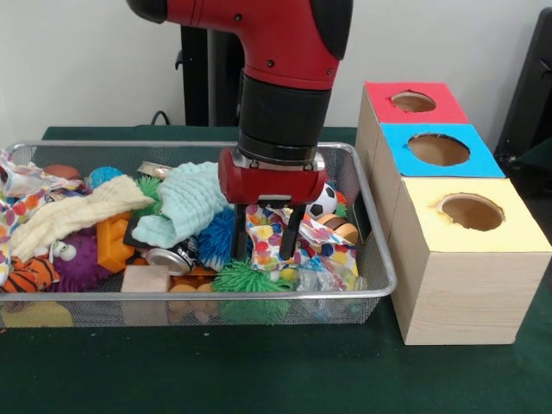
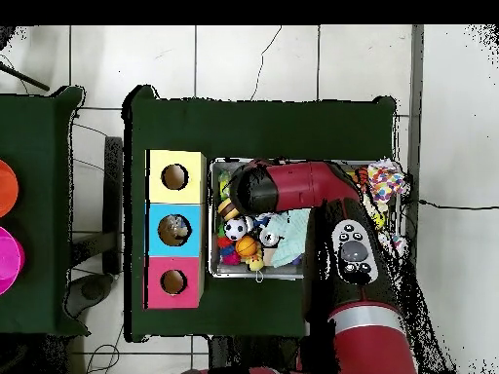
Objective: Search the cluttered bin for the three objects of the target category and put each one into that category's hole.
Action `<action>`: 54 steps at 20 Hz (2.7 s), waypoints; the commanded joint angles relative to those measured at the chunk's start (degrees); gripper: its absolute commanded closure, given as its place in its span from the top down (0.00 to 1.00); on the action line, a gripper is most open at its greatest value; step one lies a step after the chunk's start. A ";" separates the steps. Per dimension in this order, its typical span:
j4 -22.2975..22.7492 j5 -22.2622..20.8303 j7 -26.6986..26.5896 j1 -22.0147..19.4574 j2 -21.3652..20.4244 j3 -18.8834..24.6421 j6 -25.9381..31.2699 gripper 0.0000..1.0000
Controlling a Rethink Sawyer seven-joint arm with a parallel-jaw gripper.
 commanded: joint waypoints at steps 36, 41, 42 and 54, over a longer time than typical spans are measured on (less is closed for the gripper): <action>2.66 5.27 -1.50 -6.07 1.10 7.28 11.45 1.00; 1.59 5.33 -0.66 -5.07 1.47 6.85 11.99 1.00; 1.14 5.34 -0.41 -4.75 1.70 6.69 12.20 1.00; -3.33 6.41 3.30 -0.58 3.59 4.52 14.51 1.00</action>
